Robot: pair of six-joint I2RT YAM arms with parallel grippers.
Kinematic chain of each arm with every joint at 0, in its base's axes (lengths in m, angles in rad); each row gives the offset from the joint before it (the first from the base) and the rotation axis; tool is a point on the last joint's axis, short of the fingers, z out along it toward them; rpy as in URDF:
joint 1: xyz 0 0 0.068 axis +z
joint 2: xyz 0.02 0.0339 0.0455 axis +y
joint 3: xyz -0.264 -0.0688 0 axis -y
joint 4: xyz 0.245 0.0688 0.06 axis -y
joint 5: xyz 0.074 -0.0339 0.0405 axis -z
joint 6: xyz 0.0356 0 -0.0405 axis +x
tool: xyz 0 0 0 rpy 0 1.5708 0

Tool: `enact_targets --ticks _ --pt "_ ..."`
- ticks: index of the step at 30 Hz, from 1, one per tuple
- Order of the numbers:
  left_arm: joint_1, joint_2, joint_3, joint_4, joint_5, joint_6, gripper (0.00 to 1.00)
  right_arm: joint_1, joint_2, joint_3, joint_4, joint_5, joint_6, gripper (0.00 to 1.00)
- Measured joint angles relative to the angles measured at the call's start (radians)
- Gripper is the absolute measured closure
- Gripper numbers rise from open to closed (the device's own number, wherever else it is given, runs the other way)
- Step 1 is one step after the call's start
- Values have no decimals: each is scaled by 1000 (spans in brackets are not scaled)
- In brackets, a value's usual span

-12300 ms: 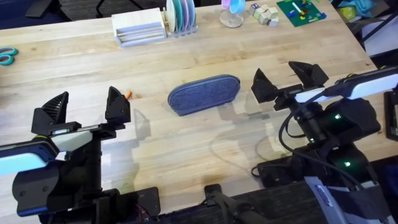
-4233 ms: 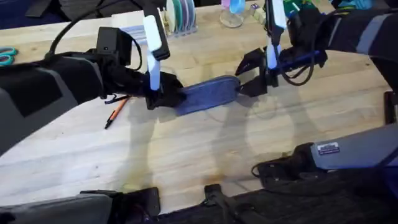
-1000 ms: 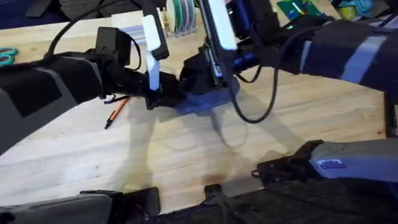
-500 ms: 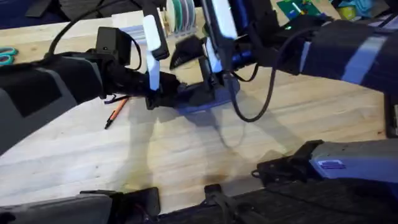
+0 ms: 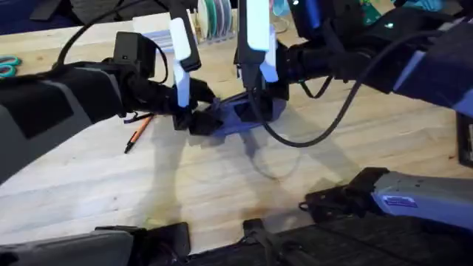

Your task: Unzip the bag, pick up the pens from the table one at a time and place them inside, then zip the bag closed.

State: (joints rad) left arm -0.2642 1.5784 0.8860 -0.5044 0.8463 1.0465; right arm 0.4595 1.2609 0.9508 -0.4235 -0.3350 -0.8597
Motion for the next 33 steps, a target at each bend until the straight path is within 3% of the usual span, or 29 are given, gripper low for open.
enact_targets --ticks 3,4,15,18,22,24,30,33 --pt "0 0 0 -1 0 -3 56 0 -11 0 0 31 0 5" --pt "0 0 0 -1 0 -2 22 1 -11 0 0 37 0 5" --pt "8 0 0 -1 -2 -1 8 29 -11 0 2 80 0 5" --pt "39 -11 0 -4 -1 -2 8 29 -14 0 1 85 5 5" --pt "117 -99 0 -13 0 -2 8 29 -48 0 0 91 13 7" --pt "155 -159 0 -19 0 -1 9 29 -66 0 1 96 16 139" --pt "243 -299 0 -37 3 0 8 28 -76 0 -6 103 22 932" --pt "270 -343 1 -44 3 1 9 28 -76 1 -22 104 20 969"
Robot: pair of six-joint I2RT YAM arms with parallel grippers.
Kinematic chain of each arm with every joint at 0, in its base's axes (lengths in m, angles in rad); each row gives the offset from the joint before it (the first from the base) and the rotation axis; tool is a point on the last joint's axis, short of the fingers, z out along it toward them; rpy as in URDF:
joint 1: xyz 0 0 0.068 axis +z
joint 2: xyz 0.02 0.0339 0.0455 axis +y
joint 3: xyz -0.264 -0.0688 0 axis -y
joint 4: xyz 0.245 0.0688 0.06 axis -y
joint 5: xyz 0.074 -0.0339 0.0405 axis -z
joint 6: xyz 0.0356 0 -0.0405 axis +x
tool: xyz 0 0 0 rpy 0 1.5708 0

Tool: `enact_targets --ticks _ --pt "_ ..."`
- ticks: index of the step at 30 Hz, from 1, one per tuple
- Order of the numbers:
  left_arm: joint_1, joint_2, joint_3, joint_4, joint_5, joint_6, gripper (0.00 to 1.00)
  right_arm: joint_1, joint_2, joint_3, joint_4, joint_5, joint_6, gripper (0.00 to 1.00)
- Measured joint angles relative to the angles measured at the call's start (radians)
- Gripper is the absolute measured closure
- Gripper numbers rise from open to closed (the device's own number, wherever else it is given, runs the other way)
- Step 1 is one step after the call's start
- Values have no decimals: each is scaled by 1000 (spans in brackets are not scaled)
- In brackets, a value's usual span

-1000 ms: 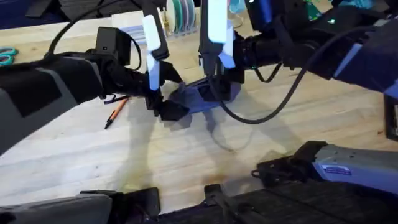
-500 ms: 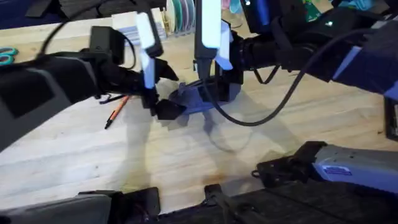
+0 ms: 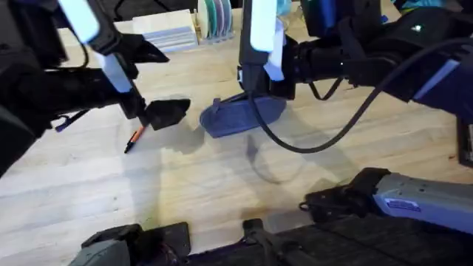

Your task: Unzip the bag, pick up the pens from the table one at a time and place them inside, then zip the bag closed.

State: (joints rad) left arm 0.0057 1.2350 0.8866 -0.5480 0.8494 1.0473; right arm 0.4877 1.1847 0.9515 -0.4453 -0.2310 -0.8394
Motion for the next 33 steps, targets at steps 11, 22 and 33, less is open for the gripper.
enact_targets --ticks 11,22,33 --pt "33 -45 0 -10 0 0 9 0 57 1 -64 33 -6 970" --pt "33 -45 0 -10 0 0 8 -13 137 2 -63 52 -6 970" --pt "33 -45 0 -10 0 0 8 -13 343 25 -10 36 -19 969"
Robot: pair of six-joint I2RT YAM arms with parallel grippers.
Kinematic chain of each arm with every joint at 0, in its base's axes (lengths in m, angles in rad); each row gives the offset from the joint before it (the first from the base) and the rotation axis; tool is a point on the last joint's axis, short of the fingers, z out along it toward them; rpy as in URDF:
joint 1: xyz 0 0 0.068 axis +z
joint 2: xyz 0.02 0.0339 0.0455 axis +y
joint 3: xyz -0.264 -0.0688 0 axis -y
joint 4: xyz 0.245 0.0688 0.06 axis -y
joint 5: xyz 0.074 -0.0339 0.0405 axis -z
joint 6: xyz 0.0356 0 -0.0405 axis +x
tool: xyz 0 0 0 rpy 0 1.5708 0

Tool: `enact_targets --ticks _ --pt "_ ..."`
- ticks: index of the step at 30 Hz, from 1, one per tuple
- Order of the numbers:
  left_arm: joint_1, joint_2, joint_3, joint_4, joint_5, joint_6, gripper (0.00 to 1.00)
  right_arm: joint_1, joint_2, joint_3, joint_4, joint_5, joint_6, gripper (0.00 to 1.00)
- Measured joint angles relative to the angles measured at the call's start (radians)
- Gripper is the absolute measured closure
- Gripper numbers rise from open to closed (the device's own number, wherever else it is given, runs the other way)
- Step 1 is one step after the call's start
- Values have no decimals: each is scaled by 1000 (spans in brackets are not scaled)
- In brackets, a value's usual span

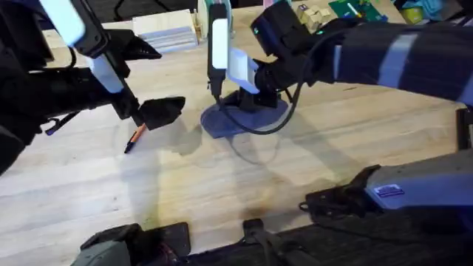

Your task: Unzip the bag, pick up the pens from the table one at a time and place them inside, then zip the bag closed.

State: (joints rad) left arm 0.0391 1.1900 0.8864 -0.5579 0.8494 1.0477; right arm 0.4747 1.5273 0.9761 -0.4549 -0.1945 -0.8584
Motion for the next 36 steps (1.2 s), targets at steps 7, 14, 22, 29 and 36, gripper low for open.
enact_targets --ticks 7,14,22,29,36 --pt "0 0 0 -20 0 0 8 0 52 18 10 -19 -2 968" --pt "0 0 0 -26 0 0 8 -10 52 25 6 -28 -6 24" --pt "0 0 0 -27 0 0 9 -10 54 25 4 -29 -9 6" --pt "0 0 0 -42 -77 -14 8 -1 -28 12 -28 -27 -6 3" --pt "0 0 0 -60 -301 -124 8 3 -258 10 -115 -27 -5 4"
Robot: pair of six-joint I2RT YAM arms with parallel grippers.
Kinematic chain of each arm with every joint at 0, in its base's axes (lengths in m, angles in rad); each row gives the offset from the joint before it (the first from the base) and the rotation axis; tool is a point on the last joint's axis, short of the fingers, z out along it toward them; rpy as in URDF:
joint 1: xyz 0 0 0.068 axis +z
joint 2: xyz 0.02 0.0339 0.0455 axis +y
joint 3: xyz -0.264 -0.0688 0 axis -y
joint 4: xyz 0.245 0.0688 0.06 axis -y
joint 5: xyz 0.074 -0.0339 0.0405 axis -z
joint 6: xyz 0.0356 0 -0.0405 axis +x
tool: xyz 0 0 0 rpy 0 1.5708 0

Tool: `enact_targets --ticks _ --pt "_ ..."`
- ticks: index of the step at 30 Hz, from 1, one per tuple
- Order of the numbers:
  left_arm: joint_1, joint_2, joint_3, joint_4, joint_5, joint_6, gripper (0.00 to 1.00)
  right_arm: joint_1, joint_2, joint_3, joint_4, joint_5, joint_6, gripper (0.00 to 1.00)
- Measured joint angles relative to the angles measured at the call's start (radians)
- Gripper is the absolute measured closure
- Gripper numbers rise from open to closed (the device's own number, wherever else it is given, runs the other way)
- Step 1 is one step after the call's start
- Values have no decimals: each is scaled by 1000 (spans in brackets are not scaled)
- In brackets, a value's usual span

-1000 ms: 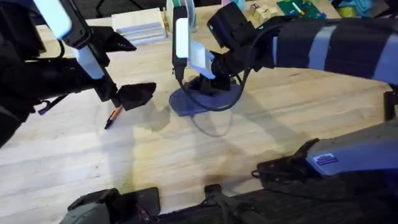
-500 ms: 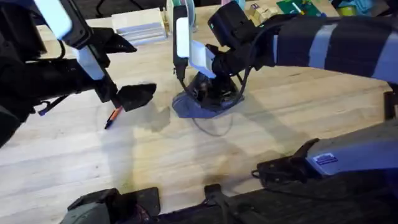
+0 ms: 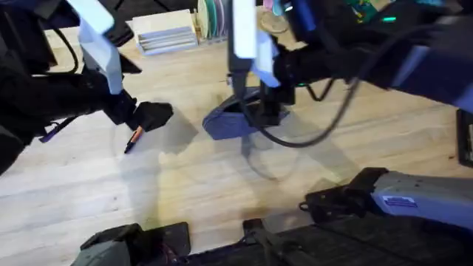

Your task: Unzip the bag, pick up the pens from the table one at a time and place them inside, then zip the bag closed.

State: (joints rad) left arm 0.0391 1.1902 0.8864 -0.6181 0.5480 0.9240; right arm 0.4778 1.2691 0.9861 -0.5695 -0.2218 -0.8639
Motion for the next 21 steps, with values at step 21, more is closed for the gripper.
enact_targets --ticks 21 --pt "0 93 0 -100 -354 -239 9 0 -331 0 -112 29 8 3"
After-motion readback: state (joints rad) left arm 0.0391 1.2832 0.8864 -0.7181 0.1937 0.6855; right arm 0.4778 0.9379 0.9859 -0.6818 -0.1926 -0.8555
